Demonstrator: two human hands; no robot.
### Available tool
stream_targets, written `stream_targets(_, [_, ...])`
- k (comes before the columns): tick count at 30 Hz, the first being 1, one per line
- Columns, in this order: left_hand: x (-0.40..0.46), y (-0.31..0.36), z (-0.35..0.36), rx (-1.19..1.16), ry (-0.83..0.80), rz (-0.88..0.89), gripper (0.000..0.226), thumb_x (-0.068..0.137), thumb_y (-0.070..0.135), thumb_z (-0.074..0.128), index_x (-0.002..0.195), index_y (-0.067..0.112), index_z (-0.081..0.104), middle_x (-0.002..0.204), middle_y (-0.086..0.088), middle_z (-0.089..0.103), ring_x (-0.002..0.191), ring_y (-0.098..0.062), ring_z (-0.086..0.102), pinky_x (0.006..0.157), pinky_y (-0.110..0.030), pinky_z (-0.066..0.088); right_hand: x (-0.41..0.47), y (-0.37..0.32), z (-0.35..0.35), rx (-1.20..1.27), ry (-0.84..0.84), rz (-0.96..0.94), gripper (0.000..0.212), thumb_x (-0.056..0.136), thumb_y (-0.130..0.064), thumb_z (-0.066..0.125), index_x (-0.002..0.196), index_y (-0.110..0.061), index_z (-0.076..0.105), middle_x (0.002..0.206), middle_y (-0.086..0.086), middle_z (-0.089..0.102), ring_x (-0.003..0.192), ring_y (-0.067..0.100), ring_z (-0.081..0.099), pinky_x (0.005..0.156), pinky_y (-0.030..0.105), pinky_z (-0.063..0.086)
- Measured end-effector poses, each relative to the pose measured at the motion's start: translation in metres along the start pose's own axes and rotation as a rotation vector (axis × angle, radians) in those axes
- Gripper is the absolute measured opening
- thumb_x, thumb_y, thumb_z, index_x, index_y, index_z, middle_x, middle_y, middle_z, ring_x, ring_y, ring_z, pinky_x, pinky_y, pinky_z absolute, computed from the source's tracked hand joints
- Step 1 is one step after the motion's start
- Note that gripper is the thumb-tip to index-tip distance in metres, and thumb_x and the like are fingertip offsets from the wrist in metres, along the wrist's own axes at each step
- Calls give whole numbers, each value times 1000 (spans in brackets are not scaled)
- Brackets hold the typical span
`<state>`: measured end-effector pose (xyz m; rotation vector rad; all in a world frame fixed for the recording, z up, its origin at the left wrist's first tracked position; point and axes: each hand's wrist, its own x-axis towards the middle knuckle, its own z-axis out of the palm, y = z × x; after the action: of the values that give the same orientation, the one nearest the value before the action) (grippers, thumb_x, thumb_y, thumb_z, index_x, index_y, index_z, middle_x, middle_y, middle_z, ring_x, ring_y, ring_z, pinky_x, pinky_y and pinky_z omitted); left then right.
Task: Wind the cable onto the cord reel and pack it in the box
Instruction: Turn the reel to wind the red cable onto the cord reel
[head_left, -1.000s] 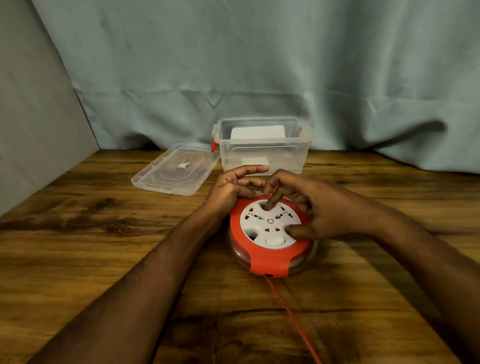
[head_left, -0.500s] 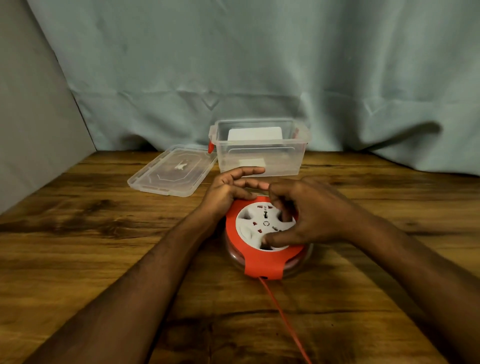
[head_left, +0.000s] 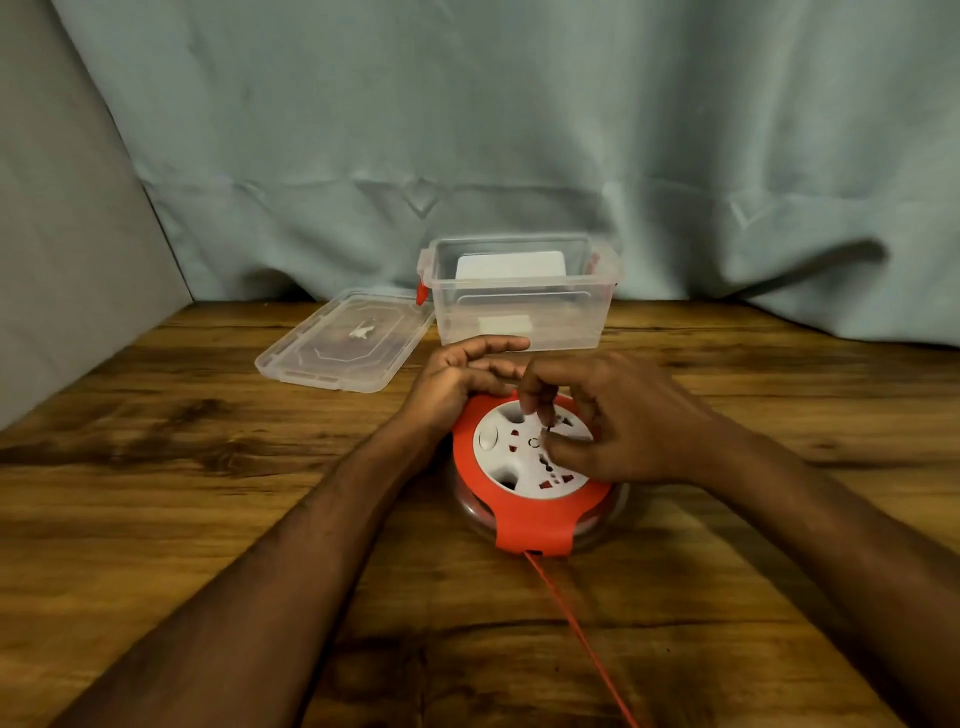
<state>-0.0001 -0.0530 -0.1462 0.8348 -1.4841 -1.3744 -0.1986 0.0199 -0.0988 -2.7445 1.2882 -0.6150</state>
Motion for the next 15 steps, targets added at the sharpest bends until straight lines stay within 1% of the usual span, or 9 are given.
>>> stream_targets(2, [-1, 1, 0, 18, 3, 12, 54, 82, -20, 50, 132, -2, 59, 122, -41, 61, 100, -40, 68, 82, -32, 60, -2, 3, -4, 45, -78, -7, 39, 77, -20, 77, 110, -37, 64, 84, -43, 55, 75, -9, 54, 57, 10, 28])
stream_targets(4, [-2, 2, 1, 25, 4, 12, 54, 82, -20, 50, 132, -2, 59, 122, -40, 62, 96, -35, 70, 81, -32, 60, -2, 6, -5, 50, -146, -3, 51, 79, -17, 76, 121, -40, 61, 95, -53, 50, 77, -5, 54, 58, 11, 30])
stream_targets(6, [-2, 2, 1, 29, -12, 18, 54, 82, -20, 49, 132, -2, 59, 122, -40, 61, 98, -39, 69, 82, -34, 60, 0, 11, -2, 105, -176, -8, 61, 78, -16, 77, 129, -43, 56, 111, -46, 58, 81, -3, 59, 64, 14, 40])
stream_targets(7, [-3, 2, 1, 31, -18, 23, 54, 82, -20, 48, 131, -1, 60, 121, -39, 63, 100, -40, 68, 82, -35, 60, 0, 13, -2, 147, -193, 6, 67, 78, -16, 78, 132, -45, 51, 118, -39, 62, 85, 1, 63, 68, 21, 49])
stream_targets(9, [-3, 3, 2, 21, -25, 31, 51, 83, -21, 48, 125, 4, 64, 112, -30, 71, 97, -33, 73, 78, -32, 61, 1, 18, -4, 239, -234, 45, 79, 80, -13, 81, 138, -46, 41, 125, -30, 67, 84, 9, 68, 69, 31, 58])
stream_targets(10, [-3, 3, 3, 13, -28, 33, 51, 83, -22, 48, 121, 7, 65, 106, -23, 74, 93, -27, 75, 75, -29, 61, 1, 20, -5, 264, -250, 45, 83, 81, -11, 81, 141, -45, 36, 126, -27, 68, 81, 9, 68, 65, 29, 58])
stream_targets(12, [-5, 4, 3, -2, -29, 29, 52, 82, -23, 48, 117, 10, 66, 100, -15, 77, 89, -23, 76, 72, -26, 60, 2, 22, -7, 274, -272, 30, 86, 84, -8, 82, 145, -40, 31, 127, -19, 69, 75, -3, 65, 60, 19, 52])
stream_targets(13, [-5, 4, 3, -8, -28, 27, 52, 82, -23, 48, 117, 11, 66, 100, -14, 77, 89, -23, 77, 72, -26, 60, 2, 22, -7, 280, -279, 31, 87, 85, -7, 81, 147, -39, 29, 129, -17, 69, 82, -9, 65, 62, 18, 53])
stream_targets(15, [-6, 4, 3, -17, -24, 27, 52, 81, -23, 49, 115, 12, 67, 99, -13, 77, 87, -23, 77, 72, -27, 60, 3, 20, -7, 290, -277, 46, 89, 85, -7, 82, 146, -42, 27, 130, -18, 67, 101, -11, 64, 73, 23, 60])
